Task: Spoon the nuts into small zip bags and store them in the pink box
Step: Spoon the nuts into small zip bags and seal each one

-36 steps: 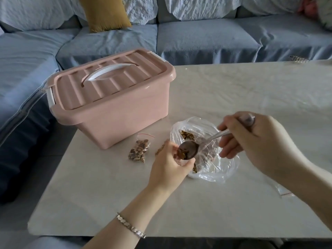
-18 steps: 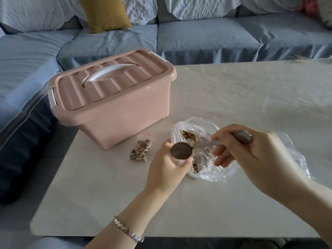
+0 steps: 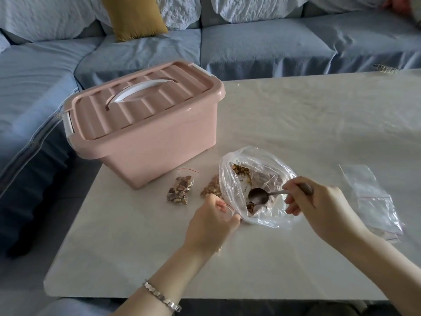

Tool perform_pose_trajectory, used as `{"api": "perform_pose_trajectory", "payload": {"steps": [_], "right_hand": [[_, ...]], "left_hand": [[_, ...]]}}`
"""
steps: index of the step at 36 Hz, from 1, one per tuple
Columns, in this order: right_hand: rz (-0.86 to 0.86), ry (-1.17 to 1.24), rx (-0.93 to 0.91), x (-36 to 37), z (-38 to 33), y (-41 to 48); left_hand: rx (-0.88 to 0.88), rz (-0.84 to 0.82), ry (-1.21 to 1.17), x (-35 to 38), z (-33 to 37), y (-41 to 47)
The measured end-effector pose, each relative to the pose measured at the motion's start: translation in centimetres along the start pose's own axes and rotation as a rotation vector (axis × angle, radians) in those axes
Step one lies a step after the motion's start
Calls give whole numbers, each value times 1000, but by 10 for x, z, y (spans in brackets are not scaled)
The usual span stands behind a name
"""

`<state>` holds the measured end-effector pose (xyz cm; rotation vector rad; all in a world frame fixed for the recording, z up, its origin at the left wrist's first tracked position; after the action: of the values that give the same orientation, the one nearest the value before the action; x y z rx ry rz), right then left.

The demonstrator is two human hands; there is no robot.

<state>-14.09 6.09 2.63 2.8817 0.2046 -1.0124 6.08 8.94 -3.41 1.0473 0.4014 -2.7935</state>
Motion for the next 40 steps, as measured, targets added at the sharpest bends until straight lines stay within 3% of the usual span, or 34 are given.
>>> {"api": "perform_pose_trajectory", "payload": {"steps": [5, 16, 23, 31, 40], "right_hand": [[-45, -50, -6, 3, 1, -3], [-5, 341, 264, 3, 29, -1], [34, 439, 324, 14, 36, -11], [126, 867, 611, 20, 54, -23], [215, 812, 474, -4, 46, -23]], "left_hand": [[-27, -22, -45, 2, 2, 2], [-46, -109, -158, 20, 8, 8], [-40, -76, -298, 21, 8, 6], [14, -7, -396, 9, 1, 8], [99, 99, -269, -24, -8, 4]]}}
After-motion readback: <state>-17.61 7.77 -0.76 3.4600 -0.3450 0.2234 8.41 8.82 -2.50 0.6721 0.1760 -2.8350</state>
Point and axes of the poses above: each hand's wrist, its own y-axis towards the middle knuckle, its own x-axis out of the palm, z = x × y, the point moved 5 cm from there along y, towards the middle knuckle
